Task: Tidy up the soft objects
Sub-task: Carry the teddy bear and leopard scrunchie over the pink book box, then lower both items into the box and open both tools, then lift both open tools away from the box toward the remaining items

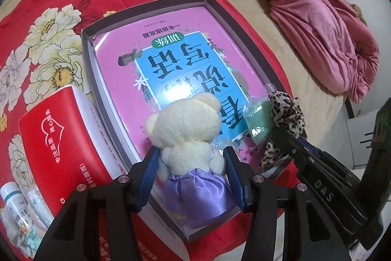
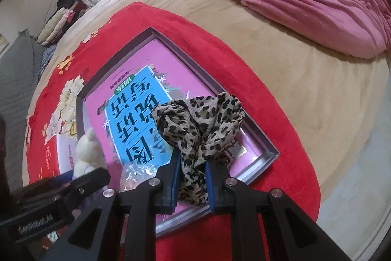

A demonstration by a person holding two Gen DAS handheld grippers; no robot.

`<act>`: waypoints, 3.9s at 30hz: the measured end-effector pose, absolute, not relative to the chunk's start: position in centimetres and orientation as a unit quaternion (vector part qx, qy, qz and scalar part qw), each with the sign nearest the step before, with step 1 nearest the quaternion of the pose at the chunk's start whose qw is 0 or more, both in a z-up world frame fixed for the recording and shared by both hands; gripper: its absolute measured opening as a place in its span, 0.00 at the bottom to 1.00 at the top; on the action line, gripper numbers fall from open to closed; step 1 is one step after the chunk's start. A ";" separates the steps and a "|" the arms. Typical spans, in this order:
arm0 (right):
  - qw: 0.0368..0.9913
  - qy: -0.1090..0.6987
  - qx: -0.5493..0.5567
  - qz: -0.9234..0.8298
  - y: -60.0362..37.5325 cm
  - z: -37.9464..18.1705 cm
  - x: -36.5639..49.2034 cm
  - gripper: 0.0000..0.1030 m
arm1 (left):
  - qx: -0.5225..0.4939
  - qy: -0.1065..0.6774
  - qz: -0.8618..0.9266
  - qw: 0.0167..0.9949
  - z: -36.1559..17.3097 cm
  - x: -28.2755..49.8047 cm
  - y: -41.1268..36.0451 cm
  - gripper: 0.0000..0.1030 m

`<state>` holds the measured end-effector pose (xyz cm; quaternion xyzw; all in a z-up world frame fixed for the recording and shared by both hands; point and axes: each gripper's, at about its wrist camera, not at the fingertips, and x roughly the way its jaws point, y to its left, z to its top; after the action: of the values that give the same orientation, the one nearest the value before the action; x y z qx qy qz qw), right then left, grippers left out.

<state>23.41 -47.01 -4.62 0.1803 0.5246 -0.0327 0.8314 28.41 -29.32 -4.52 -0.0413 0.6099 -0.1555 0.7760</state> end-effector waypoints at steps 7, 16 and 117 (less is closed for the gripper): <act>0.837 0.515 0.185 -0.011 -47.3 -3.6 22.5 0.48 | -0.024 0.616 -0.153 0.773 -4.8 28.6 -30.2 0.54; 0.844 0.509 0.169 -0.020 -48.1 -1.8 21.2 0.49 | -0.003 0.620 -0.149 0.770 -5.3 28.6 -31.0 0.56; 0.915 0.396 0.070 0.038 -33.8 14.7 13.8 0.70 | -0.149 0.463 -0.028 0.873 12.3 12.9 -4.4 0.76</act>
<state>13.84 -33.80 14.67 0.0705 0.3962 0.0380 0.9147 12.93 -4.38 12.30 -0.1489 0.4630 -0.0285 0.8733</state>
